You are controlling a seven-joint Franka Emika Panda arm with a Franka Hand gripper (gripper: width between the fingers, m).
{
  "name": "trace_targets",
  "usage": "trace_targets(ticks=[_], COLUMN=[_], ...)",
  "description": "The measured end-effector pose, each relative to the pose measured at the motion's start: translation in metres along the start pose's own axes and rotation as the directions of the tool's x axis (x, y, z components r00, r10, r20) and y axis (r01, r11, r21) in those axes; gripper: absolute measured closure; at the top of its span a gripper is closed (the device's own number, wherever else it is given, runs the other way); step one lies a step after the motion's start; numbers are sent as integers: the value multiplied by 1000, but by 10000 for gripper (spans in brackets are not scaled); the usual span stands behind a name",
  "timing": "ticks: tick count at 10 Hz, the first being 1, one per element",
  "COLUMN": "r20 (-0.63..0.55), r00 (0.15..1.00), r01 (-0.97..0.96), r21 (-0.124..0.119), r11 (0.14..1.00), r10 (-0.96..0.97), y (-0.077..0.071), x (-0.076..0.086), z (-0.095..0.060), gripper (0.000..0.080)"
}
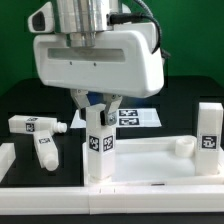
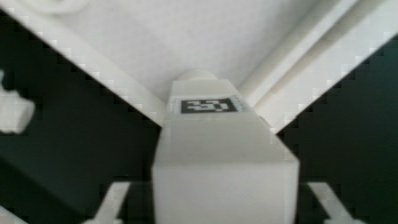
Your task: Assemble desk
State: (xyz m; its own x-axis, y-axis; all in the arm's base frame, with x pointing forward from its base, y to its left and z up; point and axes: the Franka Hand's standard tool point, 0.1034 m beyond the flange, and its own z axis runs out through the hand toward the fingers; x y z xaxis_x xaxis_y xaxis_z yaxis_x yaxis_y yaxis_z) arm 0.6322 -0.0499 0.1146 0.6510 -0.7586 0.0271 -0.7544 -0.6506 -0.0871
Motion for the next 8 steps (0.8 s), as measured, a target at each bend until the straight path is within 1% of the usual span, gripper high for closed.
trace_targets(ticks=[3,4,5,6,7,8], r20=[5,15,42,64,60,58], r00=[988,951,852,797,846,862], r01=[-153,-310,-523,-604,-532,-506], r21=[5,15,39,47,52,48], r11=[988,951,852,796,845,861], r10=[153,310,521,601,529,503], y=[1,3,6,7,5,4], x=[0,1,0,0,-1,-3], z=[0,0,1,1,2,3], gripper=[514,514,514,514,513,513])
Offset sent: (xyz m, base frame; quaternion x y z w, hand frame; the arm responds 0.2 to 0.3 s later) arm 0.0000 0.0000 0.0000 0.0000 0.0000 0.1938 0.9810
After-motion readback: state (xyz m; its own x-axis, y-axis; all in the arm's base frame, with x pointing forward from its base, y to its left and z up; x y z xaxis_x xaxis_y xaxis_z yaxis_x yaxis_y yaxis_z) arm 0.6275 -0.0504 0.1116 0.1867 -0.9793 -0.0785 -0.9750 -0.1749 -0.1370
